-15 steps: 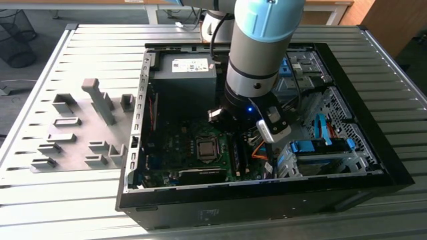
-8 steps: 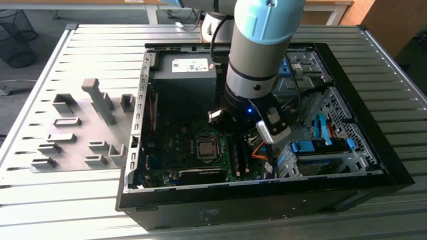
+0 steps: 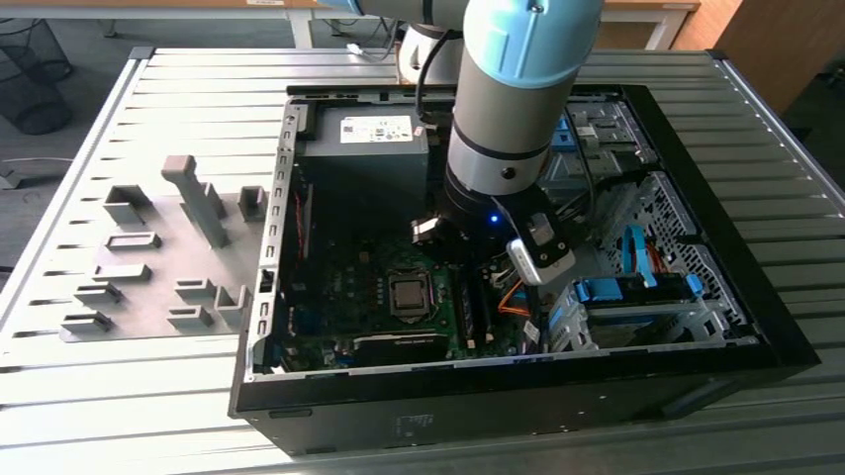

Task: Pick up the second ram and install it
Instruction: 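Insert the second ram into the second slot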

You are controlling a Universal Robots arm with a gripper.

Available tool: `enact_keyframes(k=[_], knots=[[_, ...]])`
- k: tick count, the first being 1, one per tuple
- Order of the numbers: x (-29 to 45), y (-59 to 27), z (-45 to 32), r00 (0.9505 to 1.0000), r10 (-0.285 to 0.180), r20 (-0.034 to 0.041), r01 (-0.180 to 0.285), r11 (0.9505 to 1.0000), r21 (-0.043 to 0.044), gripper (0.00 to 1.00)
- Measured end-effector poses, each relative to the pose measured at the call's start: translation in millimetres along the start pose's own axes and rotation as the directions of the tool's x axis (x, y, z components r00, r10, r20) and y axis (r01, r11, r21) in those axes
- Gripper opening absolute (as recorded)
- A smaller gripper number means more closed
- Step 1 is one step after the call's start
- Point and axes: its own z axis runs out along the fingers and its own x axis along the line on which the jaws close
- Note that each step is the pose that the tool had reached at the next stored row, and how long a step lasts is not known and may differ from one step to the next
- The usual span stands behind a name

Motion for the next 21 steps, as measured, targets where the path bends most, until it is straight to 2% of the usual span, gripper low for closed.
enact_keyframes(k=[13,15,16,17,21], knots=[[0.0,-0.1,1.9,1.0,0.0,-0.0002,0.0,1.0,-0.0003,0.14],[0.0,-0.1,2.0,1.0,0.0,-0.0001,0.0,1.0,-0.0002,0.15],[0.0,-0.1,2.0,1.0,0.0,-0.0001,0.0,1.0,-0.0003,0.21],[0.0,-0.1,1.8,1.0,0.0,-0.0001,0.0,1.0,-0.0003,0.21],[0.1,0.1,-8.2,1.0,0.0,-0.0001,0.0,1.0,-0.0003,0.21]])
